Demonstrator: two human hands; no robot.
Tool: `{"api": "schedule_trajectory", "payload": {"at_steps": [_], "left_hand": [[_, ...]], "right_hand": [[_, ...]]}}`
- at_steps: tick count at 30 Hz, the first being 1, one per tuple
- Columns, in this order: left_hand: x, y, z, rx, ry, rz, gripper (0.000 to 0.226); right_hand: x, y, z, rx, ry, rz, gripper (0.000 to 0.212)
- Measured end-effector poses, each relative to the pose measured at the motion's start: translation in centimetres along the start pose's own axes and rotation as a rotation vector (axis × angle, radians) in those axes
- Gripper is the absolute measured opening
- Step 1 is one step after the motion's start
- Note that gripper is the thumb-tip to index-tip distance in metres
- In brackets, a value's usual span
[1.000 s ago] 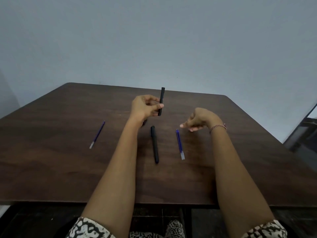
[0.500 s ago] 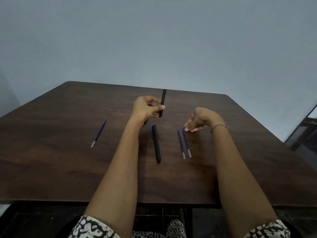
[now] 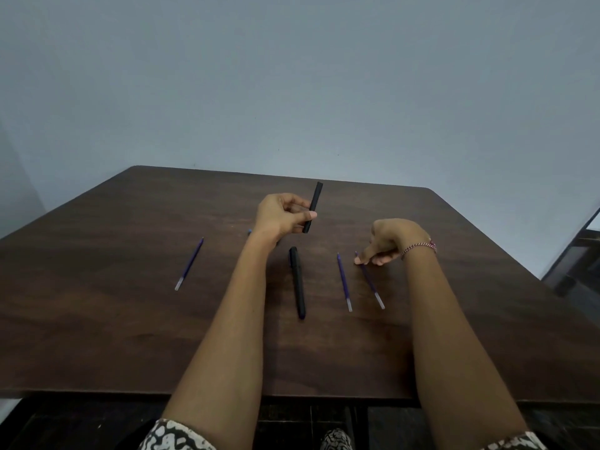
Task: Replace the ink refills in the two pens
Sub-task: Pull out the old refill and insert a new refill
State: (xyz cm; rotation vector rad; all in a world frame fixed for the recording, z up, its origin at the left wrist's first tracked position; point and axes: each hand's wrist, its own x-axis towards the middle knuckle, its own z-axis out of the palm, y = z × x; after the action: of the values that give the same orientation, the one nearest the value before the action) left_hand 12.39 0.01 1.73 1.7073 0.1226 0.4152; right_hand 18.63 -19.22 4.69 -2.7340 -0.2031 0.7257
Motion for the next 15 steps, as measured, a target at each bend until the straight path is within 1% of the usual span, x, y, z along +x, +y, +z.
{"api": "schedule_trajectory", "payload": {"at_steps": [3,6,9,11,12,15], "left_hand": [[-0.16,0.16,0.16,0.018,-0.009,0.001,0.016],[-0.22,0.20,0.20,0.026,-0.010,0.003,0.016],[-0.19,0.19,0.20,0.038,-0.012,0.010,0.017],[-0.22,0.19,0.16,0.048,-0.015,0.009,0.017],[-0.21,0.19,0.16,0.050,-0.017,0.009,0.017],[-0.18,0.23,0.18,0.060,-0.022,0.010,0.017]], "right_hand": [[0.09,-0.32,0.14,0.028,0.033,-0.010,0.022],[-0.16,-0.81,0.43,-0.002,0.068,-0.007,0.020],[-0.31,-0.94,0.49,-0.034,0.146,-0.027,0.029],[-0.35,-0.89,0.42,-0.053,0.253,-0.084,0.037],[-0.30,-0.83,0.30,-0.021,0.318,-0.121,0.037],[-0.14,-0.78,-0.05,0.154,0.544,-0.247,0.028]]}}
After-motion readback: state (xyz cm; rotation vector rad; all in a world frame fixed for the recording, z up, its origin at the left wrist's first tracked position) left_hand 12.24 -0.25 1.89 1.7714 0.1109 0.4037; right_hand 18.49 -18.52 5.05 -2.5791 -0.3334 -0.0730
